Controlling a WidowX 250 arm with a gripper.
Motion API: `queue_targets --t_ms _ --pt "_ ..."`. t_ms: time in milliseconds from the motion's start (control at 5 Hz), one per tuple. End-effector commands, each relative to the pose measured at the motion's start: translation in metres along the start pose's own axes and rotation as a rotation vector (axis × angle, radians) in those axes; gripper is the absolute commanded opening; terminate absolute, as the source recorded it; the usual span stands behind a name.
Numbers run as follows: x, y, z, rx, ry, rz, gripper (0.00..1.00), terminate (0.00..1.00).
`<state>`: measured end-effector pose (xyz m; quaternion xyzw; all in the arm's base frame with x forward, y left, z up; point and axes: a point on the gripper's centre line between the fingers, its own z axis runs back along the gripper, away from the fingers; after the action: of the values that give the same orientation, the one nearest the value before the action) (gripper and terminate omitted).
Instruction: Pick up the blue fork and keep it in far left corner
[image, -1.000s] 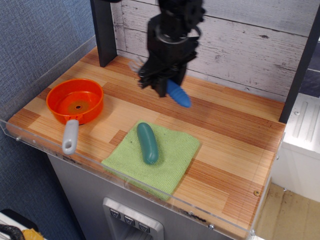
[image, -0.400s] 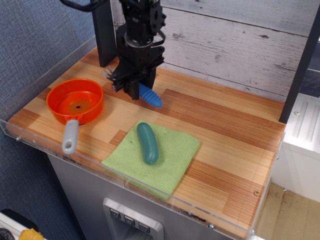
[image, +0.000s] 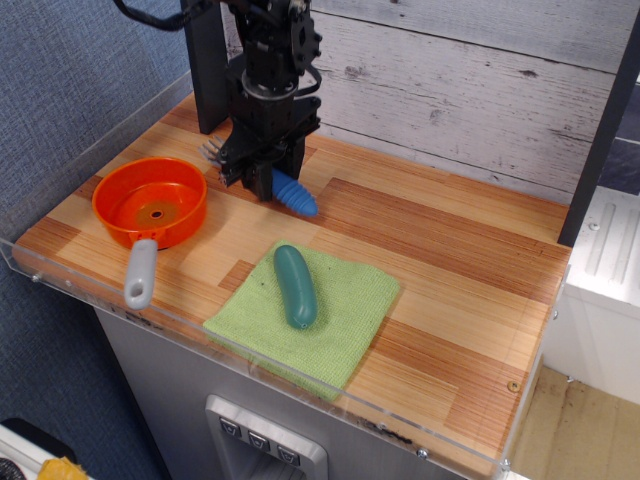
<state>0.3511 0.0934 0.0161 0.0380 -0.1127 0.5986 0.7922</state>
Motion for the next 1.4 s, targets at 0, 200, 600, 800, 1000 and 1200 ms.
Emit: queue_targets --t_ms 0,200,600,800,1000,1200 --pt "0.007 -0.006 0.014 -0.056 -0.014 0.002 0.00 0.00" --pt "0.009 -0.007 0.014 -0.065 0.023 -0.044 1.00 0.00" --pt "0.012 -0.011 0.027 -0.094 0.018 -0.096 1.00 0.00" --pt "0.012 -0.015 0.044 -0.102 0.006 -0.117 1.00 0.00" --pt "0.010 -0.017 0.064 -0.129 -0.020 -0.131 1.00 0.00" --pt "0.004 -0.019 0.085 -0.141 -0.034 -0.223 1.00 0.00"
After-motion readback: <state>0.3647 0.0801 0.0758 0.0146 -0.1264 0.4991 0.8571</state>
